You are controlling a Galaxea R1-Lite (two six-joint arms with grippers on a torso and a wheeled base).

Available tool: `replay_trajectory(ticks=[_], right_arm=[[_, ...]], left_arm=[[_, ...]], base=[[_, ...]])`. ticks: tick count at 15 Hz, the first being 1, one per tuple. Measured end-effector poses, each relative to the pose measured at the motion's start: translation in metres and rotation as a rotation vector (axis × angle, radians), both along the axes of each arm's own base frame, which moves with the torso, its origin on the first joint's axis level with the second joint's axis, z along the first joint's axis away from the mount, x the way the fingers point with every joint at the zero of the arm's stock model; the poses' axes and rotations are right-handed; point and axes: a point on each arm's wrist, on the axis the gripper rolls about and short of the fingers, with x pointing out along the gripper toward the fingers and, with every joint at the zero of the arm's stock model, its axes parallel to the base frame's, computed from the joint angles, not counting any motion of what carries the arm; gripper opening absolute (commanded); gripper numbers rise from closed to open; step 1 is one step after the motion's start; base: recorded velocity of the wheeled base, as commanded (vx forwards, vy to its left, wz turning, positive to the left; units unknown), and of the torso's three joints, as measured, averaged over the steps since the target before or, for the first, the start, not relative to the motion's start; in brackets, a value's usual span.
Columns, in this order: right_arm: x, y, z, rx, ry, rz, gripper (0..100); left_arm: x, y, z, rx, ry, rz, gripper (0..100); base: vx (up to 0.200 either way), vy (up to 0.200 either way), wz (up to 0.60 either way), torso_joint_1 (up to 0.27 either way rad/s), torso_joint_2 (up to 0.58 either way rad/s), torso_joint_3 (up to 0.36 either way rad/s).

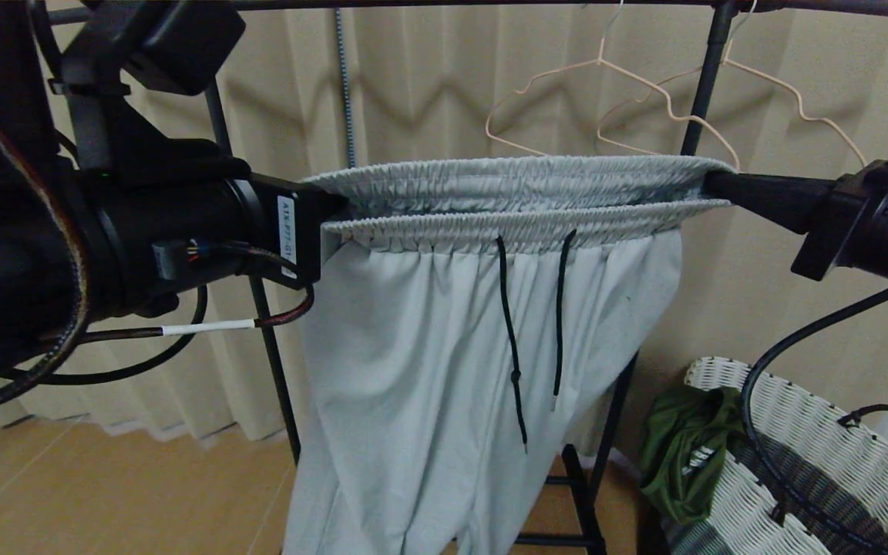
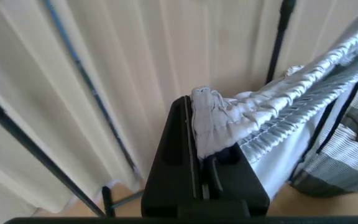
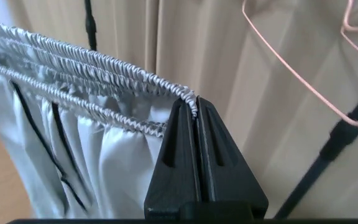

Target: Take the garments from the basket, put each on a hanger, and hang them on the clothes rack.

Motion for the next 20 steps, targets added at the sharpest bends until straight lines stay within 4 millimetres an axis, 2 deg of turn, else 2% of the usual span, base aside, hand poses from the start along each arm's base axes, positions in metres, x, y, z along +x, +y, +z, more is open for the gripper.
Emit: replay_trajectory(ticks=[4,6,10,14,17,20], right_arm=[[-0.004,-0.003,0.001,-0.025,-0.013,-0.072,0],[-0.012,-0.006,0.002,-0.036,-0.003,-0.073,0],[-0.046,-0.016,-0.003,-0.081,0.12,-0.052,0],[-0.074,-0.012,-0.008,-0.096,0.129,0.057,0],[-0.073,-0.013,-0.01,-0.142,0.104,0.052,0],[-0.056,-0.017,-0.011,-0.141,0.087,-0.011,0]], left_arm=[[0.005,-0.015,-0.01,-0.001,0.042,-0.024,0],[0.012,-0.022,-0.009,0.001,0.041,-0.027,0],[0.028,-0.035,-0.005,-0.008,0.031,-0.025,0],[0.033,-0.039,-0.01,-0.001,0.048,-0.025,0],[0.033,-0.039,-0.017,-0.007,0.077,-0.024,0],[0.028,-0.033,-0.03,0.025,0.115,-0.019,0]], base=[[0.0,0.0,0.0,0.0,0.0,0.0],[0.0,0.0,0.0,0.0,0.0,0.0],[0.0,0.0,0.0,0.0,0.0,0.0],[0.0,0.0,0.0,0.0,0.0,0.0],[0.0,0.0,0.0,0.0,0.0,0.0],[0.0,0.0,0.0,0.0,0.0,0.0]])
